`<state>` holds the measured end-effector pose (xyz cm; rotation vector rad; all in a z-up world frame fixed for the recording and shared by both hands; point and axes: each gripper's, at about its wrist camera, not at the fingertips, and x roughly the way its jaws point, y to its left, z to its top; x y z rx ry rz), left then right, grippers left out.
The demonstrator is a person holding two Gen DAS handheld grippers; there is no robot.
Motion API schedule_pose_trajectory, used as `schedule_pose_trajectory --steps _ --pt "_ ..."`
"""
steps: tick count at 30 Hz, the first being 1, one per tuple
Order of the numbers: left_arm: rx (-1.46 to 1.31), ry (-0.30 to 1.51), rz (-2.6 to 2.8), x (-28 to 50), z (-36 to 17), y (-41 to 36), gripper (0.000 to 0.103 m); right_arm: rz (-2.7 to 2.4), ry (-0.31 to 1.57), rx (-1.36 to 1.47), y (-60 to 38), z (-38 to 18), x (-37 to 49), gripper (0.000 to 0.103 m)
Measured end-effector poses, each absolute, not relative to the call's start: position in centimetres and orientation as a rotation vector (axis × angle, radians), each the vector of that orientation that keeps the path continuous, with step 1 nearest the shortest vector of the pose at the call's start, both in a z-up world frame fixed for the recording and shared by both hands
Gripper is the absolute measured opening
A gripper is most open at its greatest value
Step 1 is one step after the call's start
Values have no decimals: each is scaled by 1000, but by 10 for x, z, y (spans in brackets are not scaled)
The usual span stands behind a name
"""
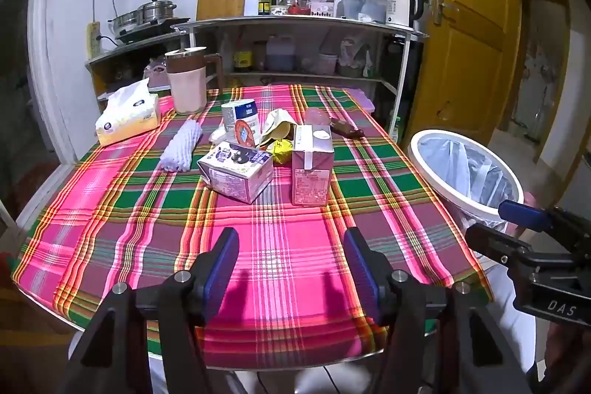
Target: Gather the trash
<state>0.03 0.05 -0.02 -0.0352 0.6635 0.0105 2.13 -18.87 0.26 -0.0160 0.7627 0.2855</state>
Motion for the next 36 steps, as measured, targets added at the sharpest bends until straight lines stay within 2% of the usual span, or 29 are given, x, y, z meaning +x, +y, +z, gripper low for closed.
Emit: schedule_pose_trajectory --steps 36 --pt "-37 661 8 -1 5 -5 59 284 762 -19 -187 1 21 71"
